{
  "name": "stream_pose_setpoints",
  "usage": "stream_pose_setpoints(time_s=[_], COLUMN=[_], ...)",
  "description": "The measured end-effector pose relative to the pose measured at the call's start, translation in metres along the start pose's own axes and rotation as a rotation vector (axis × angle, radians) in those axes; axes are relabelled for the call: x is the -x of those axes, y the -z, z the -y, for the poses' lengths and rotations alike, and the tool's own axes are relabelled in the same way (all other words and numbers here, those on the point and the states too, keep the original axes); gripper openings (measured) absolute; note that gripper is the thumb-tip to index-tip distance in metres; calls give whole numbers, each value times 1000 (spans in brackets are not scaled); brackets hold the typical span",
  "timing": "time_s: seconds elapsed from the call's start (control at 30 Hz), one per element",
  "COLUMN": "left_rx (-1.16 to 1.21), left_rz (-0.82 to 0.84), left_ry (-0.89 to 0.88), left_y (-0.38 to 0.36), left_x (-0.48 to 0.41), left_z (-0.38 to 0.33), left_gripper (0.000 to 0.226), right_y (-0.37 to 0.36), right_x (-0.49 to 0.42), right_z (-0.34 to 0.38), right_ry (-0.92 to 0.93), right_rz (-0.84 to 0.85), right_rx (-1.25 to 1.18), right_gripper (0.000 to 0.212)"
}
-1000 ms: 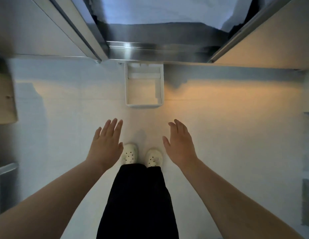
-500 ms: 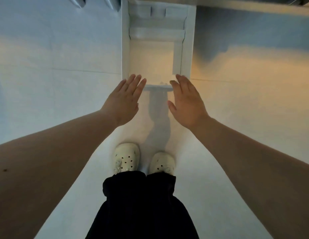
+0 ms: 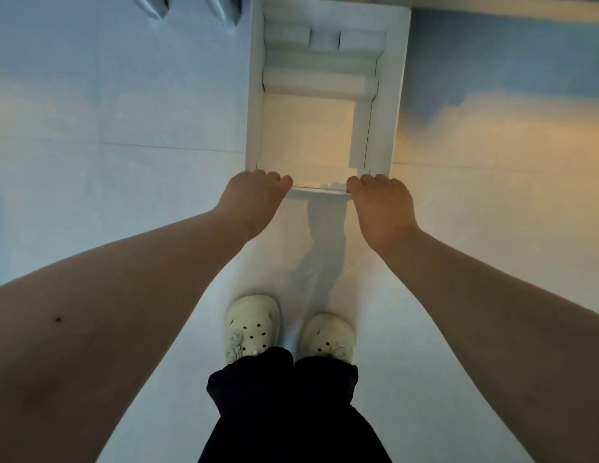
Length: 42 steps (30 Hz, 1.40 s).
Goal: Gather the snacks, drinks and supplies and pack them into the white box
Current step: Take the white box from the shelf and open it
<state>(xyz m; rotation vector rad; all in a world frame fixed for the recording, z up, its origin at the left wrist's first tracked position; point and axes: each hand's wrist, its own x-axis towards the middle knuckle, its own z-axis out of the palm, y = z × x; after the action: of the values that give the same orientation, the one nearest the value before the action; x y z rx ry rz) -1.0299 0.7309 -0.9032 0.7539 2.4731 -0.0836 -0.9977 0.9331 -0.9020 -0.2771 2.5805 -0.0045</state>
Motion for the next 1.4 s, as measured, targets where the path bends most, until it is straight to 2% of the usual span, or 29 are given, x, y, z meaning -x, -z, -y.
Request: stream_pose_setpoints(time_s=[0.23,0.53,0.63,0.87,1.07,1.27,1.4], left_rx=[-42,-1,-24,-149,-246,-331,-372], left_rz=[71,143,130,-23,-187,-285,-318], left_ry=[-52,-85,-121,-134,-104,-7,101], left_y=[50,161,207,357,472,532,551], left_x=[47,146,195,318,433,568,647], left_z=[-2,-10,-14,-34,-69,-132,-171], left_gripper=[36,38,34,41,42,48,56], right_y=[40,166,215,354,467,524,552], right_x=[48,138,187,308,420,533,589], right_z=[13,32,40,53,66,73,85], right_ry=[44,102,149,222,262,479,551], right_rz=[-9,87,72,-162,-404,-720,-760], right_rx=[-13,-29,-37,-38,96,177,203], right_gripper=[41,42,44,51,51,44,43])
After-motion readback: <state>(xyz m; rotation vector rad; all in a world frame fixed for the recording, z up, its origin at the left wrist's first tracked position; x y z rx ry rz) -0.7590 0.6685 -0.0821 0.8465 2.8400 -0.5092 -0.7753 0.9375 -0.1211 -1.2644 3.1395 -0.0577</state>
